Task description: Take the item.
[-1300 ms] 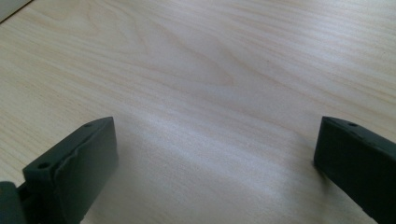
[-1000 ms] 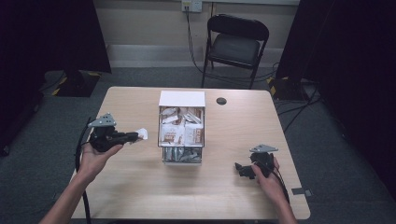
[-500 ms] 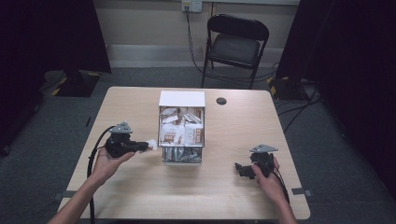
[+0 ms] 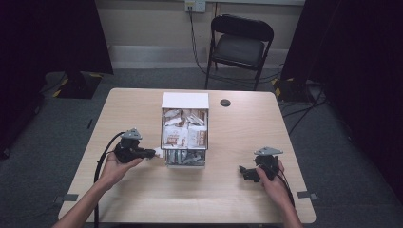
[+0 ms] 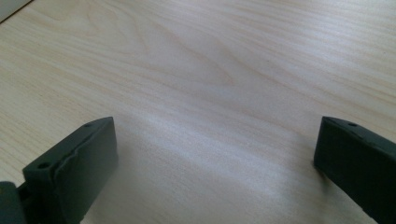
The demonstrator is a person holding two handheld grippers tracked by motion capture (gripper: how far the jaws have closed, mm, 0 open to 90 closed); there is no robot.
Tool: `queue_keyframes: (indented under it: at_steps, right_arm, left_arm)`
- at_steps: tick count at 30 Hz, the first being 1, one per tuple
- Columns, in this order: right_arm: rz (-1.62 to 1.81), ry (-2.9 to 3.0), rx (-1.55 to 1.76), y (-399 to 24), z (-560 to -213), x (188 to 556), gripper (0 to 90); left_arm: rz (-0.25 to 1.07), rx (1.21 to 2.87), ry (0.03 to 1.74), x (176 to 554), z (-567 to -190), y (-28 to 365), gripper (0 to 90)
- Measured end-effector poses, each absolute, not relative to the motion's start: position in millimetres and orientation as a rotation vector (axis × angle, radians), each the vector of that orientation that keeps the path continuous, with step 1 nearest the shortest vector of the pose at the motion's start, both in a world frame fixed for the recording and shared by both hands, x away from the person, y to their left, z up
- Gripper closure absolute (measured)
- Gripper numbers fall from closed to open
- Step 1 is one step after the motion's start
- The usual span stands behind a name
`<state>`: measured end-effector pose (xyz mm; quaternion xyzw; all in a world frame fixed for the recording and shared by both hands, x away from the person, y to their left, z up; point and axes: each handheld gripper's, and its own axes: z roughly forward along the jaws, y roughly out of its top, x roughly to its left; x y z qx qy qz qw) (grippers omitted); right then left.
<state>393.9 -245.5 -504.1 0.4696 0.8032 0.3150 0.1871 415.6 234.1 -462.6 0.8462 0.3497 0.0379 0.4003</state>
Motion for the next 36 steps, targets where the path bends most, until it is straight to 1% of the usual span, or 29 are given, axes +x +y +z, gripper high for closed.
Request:
queue_keyframes:
  at_steps: [8,18,27,31,34,36]
  right_arm:
    - [0.887,2.261,1.322,-245.5,-504.1,393.9,0.0]
    - [0.887,2.261,1.322,-245.5,-504.1,393.9,0.0]
    - [0.887,2.261,1.322,-245.5,-504.1,393.9,0.0]
    - [0.887,2.261,1.322,-245.5,-504.1,393.9,0.0]
    - [0.887,2.261,1.322,-245.5,-504.1,393.9,0.0]
    - [0.887,2.261,1.322,-245.5,-504.1,393.9,0.0]
  left_arm:
    - [0.075,2.167,0.9,414.7,-472.8,231.2,89.3]
    - [0.094,2.214,0.91,415.2,-483.4,222.5,89.2]
    - [0.092,2.186,0.929,418.8,-488.0,225.2,88.9]
    - [0.103,2.187,0.921,418.7,-489.8,223.5,87.4]
    - [0.122,2.2,0.918,417.9,-490.6,222.4,83.3]
    - [0.125,2.199,0.925,417.7,-490.5,221.7,82.8]
